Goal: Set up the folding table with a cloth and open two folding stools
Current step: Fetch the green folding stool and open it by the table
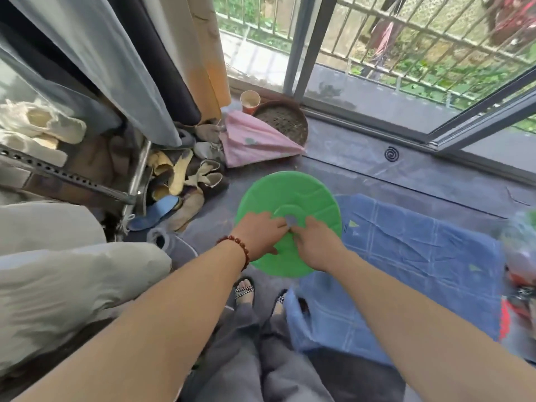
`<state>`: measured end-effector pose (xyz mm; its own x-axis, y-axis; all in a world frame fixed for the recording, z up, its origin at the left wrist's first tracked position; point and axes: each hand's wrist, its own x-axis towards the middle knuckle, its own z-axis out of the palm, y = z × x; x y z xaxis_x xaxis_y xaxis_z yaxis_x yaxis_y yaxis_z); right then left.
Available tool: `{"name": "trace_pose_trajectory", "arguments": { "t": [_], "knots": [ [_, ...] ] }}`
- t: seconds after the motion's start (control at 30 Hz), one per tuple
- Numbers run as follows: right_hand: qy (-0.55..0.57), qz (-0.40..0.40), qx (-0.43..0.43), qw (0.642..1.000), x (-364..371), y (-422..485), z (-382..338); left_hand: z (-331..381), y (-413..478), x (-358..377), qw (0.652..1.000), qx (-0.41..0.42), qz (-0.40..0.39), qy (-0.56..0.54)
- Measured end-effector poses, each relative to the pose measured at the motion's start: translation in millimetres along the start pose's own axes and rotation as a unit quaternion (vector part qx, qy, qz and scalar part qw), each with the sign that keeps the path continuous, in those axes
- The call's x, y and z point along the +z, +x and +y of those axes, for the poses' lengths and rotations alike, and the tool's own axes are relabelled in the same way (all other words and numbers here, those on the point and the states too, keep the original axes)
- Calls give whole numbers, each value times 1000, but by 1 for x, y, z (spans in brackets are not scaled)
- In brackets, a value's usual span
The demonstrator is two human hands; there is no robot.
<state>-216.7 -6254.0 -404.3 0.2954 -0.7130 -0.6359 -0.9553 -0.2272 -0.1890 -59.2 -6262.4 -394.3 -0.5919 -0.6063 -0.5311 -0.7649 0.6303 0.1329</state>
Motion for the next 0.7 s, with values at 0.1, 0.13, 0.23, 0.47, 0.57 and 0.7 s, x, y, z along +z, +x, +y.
{"name": "trace_pose_trajectory", "arguments": {
  "t": [0.1, 0.13, 0.23, 0.47, 0.57, 0.7],
  "knots": [
    [2, -5, -12, 1000, 13, 23, 0, -16, 12, 22, 1000, -5, -1, 3],
    [1, -8, -17, 1000, 18, 32, 1, -21, 16, 31, 1000, -10, 1, 6],
    [7, -18, -34, 999, 41, 66, 4, -30, 35, 61, 999, -33, -1, 12],
    [28, -34, -52, 998, 132, 150, 25, -45, 101, 166, 997, -74, -18, 11],
    [21, -40, -49, 998, 168, 180, 36, -47, 130, 209, 997, -72, -24, 10],
    [22, -54, -47, 997, 213, 218, 51, -49, 160, 258, 997, -72, -23, 1]
  ]
}}
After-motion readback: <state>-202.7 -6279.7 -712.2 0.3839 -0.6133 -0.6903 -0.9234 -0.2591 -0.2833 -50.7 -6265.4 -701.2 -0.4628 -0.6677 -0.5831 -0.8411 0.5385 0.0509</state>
